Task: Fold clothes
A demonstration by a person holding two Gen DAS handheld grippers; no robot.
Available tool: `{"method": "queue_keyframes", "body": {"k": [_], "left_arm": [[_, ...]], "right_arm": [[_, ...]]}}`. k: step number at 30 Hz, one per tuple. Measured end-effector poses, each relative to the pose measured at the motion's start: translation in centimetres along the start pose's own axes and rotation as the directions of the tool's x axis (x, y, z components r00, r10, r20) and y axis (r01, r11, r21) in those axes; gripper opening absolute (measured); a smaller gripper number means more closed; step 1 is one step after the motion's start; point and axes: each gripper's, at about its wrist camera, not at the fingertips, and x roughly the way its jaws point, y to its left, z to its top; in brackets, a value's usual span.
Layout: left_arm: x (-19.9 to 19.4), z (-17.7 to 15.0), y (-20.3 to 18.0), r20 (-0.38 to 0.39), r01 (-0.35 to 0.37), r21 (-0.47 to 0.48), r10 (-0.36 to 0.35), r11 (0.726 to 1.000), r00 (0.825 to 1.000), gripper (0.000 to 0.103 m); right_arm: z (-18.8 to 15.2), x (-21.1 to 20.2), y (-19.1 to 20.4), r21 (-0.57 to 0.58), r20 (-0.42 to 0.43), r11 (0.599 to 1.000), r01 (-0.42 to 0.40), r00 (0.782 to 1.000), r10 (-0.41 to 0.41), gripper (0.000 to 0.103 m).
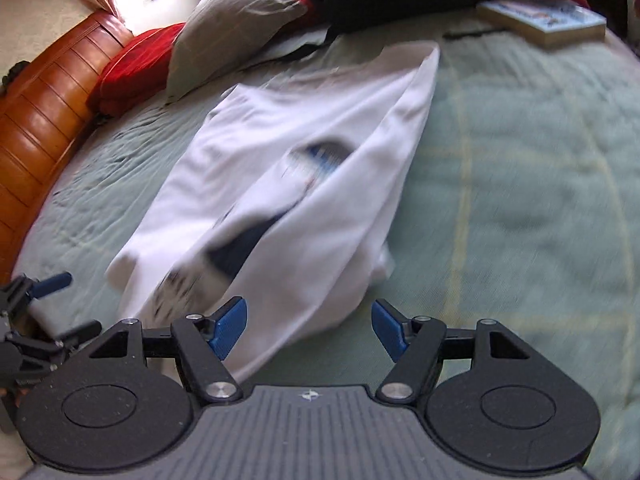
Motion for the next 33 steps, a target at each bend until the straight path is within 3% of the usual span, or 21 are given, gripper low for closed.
{"method": "queue_keyframes", "body": {"k": [5,10,21,30,33], "left_arm": [[-1.4,-2.1,-1.4,0.012,0.006,0.005,-0.006,1.0,1.0,0.093],[-2.0,-2.7,-1.0,0.025,-0.002,-0.017,0.002,1.0,1.0,0.093],[-1.5,-2.7,-0.5,0.022,-0.02,-0.054,0.022,0.998,1.0,0.093],[-1.0,-2.2,-1.3,0.018,0.003,-0.033,-0.002,0.999,1.0,0.093],[-1.1,-2.2,-1.7,0.021,0.011,-0.021,-0.01,1.0,1.0,0.093]], "right_arm": [[-3.2,0.5,1.7,0.051,0.003,0.996,-0.072,0.997,0.072,0.074],[-4.1,2.2,3.1,0.097,0.002,0.984,-0.15,0.989,0.151,0.074],[-3.0,5.9,5.4,0.105,0.017,0.993,-0.057,0.998,0.056,0.071],[-3.6,4.5,4.7,0.04,0.03,0.998,-0.047,0.998,0.046,0.014],[-3.7,3.5,4.7,-0.014,0.038,1.0,-0.005,0.999,0.005,0.011]]}}
